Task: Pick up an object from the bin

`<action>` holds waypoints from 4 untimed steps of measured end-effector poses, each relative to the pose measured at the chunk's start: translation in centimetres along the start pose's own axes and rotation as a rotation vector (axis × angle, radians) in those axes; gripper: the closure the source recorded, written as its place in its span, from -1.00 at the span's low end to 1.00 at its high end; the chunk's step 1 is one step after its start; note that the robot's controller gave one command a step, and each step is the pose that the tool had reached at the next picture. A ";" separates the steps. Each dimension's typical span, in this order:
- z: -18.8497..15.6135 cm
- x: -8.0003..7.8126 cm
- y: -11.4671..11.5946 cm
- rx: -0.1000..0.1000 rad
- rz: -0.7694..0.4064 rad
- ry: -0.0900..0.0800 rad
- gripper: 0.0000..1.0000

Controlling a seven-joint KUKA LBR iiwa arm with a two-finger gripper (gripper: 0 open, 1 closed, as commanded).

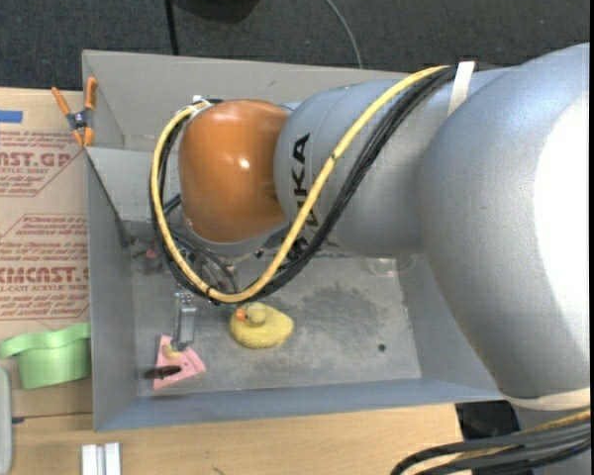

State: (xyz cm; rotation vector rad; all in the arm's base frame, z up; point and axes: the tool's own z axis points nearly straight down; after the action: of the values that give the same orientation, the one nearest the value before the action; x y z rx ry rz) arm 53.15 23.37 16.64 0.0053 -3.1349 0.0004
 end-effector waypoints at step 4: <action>10.0 3.2 -1.2 -0.002 -0.121 -0.011 -1.00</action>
Offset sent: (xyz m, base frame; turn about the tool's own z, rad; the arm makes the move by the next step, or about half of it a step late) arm -0.0322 -0.0572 -0.0964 -0.1042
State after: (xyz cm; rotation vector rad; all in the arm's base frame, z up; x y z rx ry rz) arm 49.84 22.18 6.65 0.1960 -3.1400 -0.0033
